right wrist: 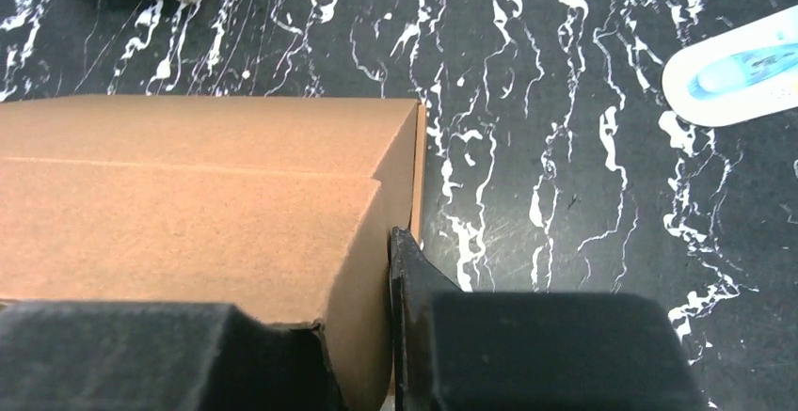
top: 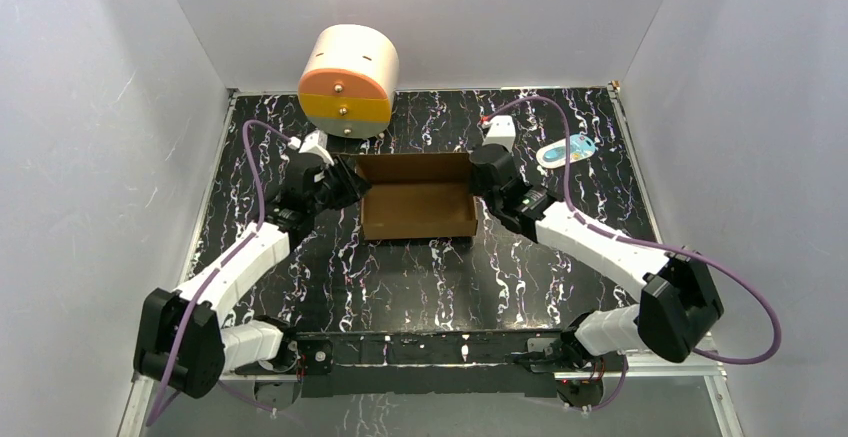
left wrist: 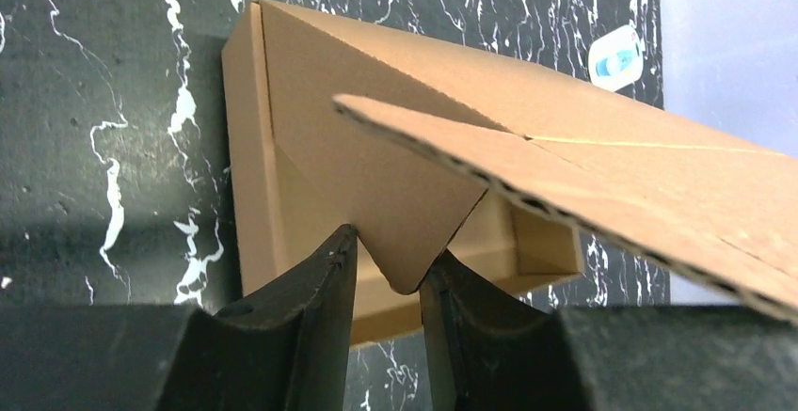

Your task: Fold the paper box

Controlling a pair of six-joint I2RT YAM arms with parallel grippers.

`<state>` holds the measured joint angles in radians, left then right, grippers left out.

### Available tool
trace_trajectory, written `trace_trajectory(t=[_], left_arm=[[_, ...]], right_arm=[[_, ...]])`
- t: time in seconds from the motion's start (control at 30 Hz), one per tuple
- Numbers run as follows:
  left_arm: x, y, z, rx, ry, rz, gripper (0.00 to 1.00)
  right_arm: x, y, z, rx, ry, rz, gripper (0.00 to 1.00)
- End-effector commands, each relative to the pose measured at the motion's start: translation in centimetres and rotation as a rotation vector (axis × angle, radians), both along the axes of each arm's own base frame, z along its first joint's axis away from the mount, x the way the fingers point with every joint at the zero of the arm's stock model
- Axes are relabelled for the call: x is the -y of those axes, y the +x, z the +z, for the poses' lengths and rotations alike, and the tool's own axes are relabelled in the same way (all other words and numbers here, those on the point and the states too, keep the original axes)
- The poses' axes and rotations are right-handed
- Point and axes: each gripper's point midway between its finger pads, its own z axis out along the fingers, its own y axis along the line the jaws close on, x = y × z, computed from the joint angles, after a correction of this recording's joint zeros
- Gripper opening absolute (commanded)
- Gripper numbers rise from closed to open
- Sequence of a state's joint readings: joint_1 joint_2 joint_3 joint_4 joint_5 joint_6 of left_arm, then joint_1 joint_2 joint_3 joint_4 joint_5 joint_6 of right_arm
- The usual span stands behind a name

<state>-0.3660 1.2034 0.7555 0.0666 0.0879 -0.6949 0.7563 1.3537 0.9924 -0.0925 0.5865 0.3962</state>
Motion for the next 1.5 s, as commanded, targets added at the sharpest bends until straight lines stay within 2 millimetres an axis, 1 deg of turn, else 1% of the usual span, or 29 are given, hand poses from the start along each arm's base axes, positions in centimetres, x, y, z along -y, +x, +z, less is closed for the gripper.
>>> trace_trajectory(t=[0.0, 0.2, 0.3, 0.4, 0.47, 0.5, 0.57, 0.7, 0.77, 0.8, 0.9, 0.97, 1.0, 1.03, 1.13, 1.2, 1.27, 1.33, 1.47], left_arm=[[0.4, -2.3, 0.9, 0.018, -0.047, -0.044, 0.29], [0.2, -4.5, 0.0, 0.003, -0.078, -0.056, 0.32], [0.1, -5.5, -0.5, -0.009, -0.090, -0.067, 0.35], [0.0, -6.5, -0.4, -0.004, -0.110, -0.075, 0.38], [-0.2, -7.0, 0.2, 0.015, -0.107, -0.087, 0.40], [-0.5, -7.6, 0.2, 0.003, -0.091, -0.088, 0.42], [-1.0, -8.3, 1.0, 0.024, -0.066, -0.097, 0.46], [-2.5, -9.5, 3.4, 0.104, -0.007, -0.089, 0.55], [-3.4, -9.9, 4.7, 0.141, 0.030, -0.075, 0.60], [-3.9, -9.8, 5.6, 0.168, 0.047, -0.059, 0.63], [-5.4, -9.0, 9.2, 0.238, 0.095, 0.011, 0.72], [-6.3, -8.1, 11.8, 0.283, 0.144, 0.053, 0.74], [-6.7, -7.5, 13.7, 0.317, 0.159, 0.077, 0.74], [-6.8, -6.9, 14.9, 0.339, 0.172, 0.085, 0.74], [-6.6, -5.0, 17.4, 0.382, 0.208, 0.090, 0.74], [-6.2, -3.5, 18.2, 0.397, 0.230, 0.083, 0.74], [-5.4, -2.1, 18.3, 0.399, 0.249, 0.053, 0.74], [-4.3, -0.5, 17.4, 0.367, 0.267, 0.017, 0.74], [-3.0, 1.7, 15.9, 0.319, 0.291, -0.027, 0.74]], right_arm=[[-1.2, -1.5, 2.0, 0.040, 0.137, 0.059, 0.25], [-0.8, -3.8, 0.5, 0.010, 0.175, 0.112, 0.37], [-0.9, -4.8, -0.3, -0.014, 0.185, 0.152, 0.43], [-1.2, -5.9, -0.1, -0.015, 0.203, 0.208, 0.51], [-1.1, -6.3, 0.8, 0.002, 0.205, 0.239, 0.56], [-0.9, -6.7, 1.3, 0.011, 0.199, 0.254, 0.60], [-0.4, -7.4, 2.1, 0.028, 0.180, 0.282, 0.67], [0.5, -8.9, 4.2, 0.060, 0.156, 0.339, 0.80], [0.9, -9.2, 5.9, 0.093, 0.142, 0.355, 0.82], [1.2, -9.1, 6.7, 0.109, 0.127, 0.355, 0.83], [1.6, -8.9, 9.2, 0.152, 0.074, 0.369, 0.87], [1.5, -8.1, 10.4, 0.159, 0.033, 0.363, 0.88], [1.6, -7.7, 11.1, 0.169, 0.013, 0.355, 0.89], [1.6, -7.1, 11.7, 0.178, -0.010, 0.344, 0.89], [1.6, -5.5, 13.6, 0.210, -0.055, 0.304, 0.91], [1.4, -4.4, 14.2, 0.227, -0.084, 0.287, 0.92], [0.8, -3.4, 14.5, 0.229, -0.109, 0.286, 0.92], [0.4, -2.4, 14.3, 0.224, -0.136, 0.279, 0.92], [-0.2, -0.6, 13.3, 0.207, -0.167, 0.274, 0.92]])
